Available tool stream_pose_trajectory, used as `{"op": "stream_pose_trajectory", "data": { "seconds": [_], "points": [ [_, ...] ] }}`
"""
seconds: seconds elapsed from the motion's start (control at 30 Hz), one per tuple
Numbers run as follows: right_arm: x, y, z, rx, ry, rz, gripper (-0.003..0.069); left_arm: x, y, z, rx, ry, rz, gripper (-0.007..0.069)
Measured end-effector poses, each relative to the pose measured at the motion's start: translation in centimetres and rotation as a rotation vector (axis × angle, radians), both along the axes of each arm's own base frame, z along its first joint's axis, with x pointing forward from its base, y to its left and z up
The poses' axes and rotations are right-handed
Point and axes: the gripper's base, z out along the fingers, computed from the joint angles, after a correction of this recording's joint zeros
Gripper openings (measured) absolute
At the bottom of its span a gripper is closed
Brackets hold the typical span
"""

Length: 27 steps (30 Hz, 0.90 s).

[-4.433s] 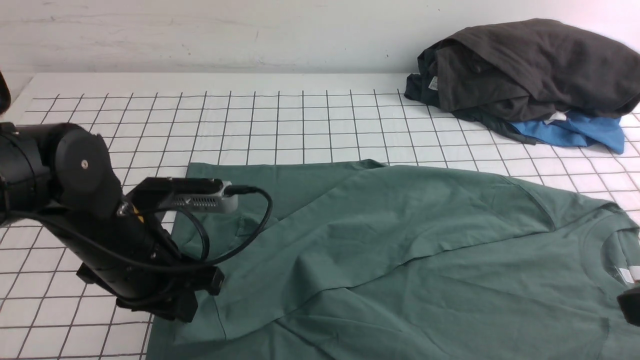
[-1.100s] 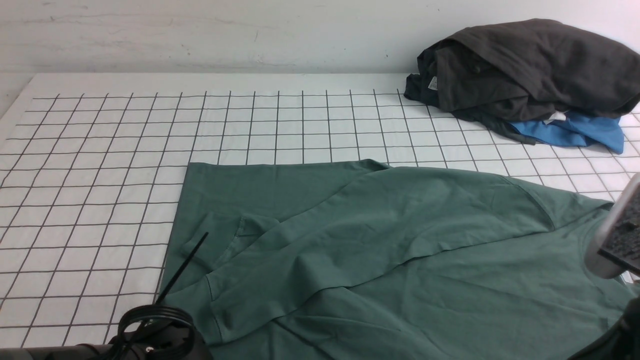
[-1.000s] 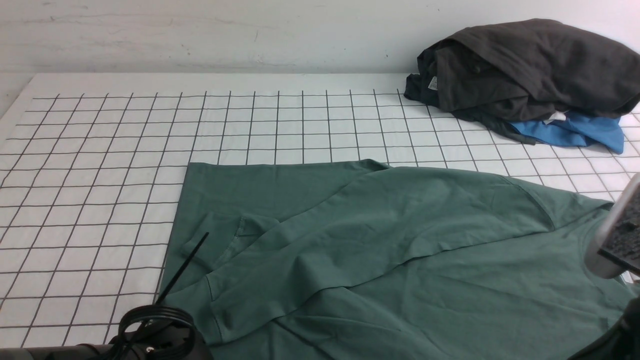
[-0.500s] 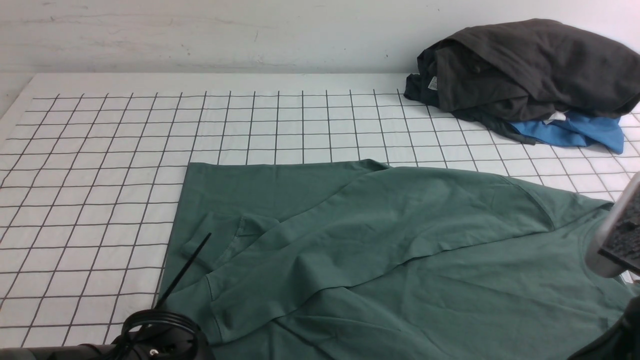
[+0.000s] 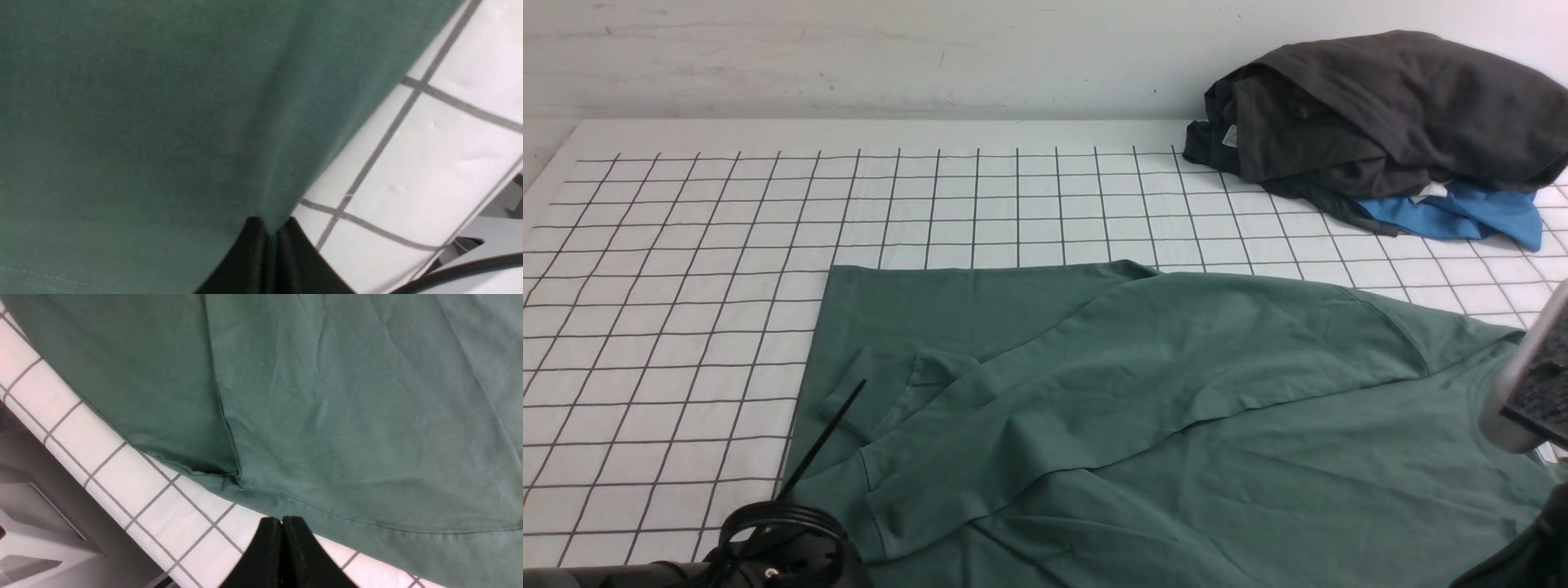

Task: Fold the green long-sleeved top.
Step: Use both arms simultaneously to clamp the lower edge of the clothing fabric

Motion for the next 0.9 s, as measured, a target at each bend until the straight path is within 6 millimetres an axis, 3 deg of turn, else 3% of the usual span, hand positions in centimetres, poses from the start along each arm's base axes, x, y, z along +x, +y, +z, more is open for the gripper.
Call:
{"op": "stream_pose_trajectory", "data": {
  "seconds": [0.13,0.27,0.47,0.5,0.53,0.6,0.63,0.7,0.9],
  "points": [
    [0.2,-0.2,0.0,-0.032,-0.026,0.020,-0.0004,0.7,0.9,0.8,0.001,-0.017,0.035,0.0003],
    [0.4,-0.2,-0.2,-0.075,-0.046,0.079,0.0083,1.7,3.0,2.2,0.004,-0.029,0.101,0.0003],
    [1.7,0.6,-1.8,-0.158,0.005,0.140,0.0391,2.2,4.2,2.9,0.000,-0.018,0.106,0.0003],
    [1.7,0.7,-2.0,-0.162,0.011,0.142,0.0413,2.2,4.2,2.9,-0.001,-0.017,0.105,0.0003],
    [2.0,0.6,-3.4,-0.216,0.045,0.153,0.0494,2.2,4.2,2.9,-0.002,-0.017,0.102,0.0003],
    [2.1,0.5,-5.2,-0.281,0.087,0.175,0.0573,2.2,4.2,2.9,-0.005,-0.018,0.102,0.0003],
    [2.1,0.4,-5.4,-0.288,0.093,0.178,0.0573,2.2,4.2,2.9,-0.005,-0.018,0.102,0.0003],
    [2.0,0.1,-7.9,-0.360,0.146,0.219,0.0628,2.2,4.2,2.9,-0.009,-0.021,0.101,0.0003],
    [2.4,-0.1,-10.9,-0.407,0.100,0.267,0.0627,2.2,4.1,2.9,-0.011,-0.023,0.101,0.0003]
  ]
}}
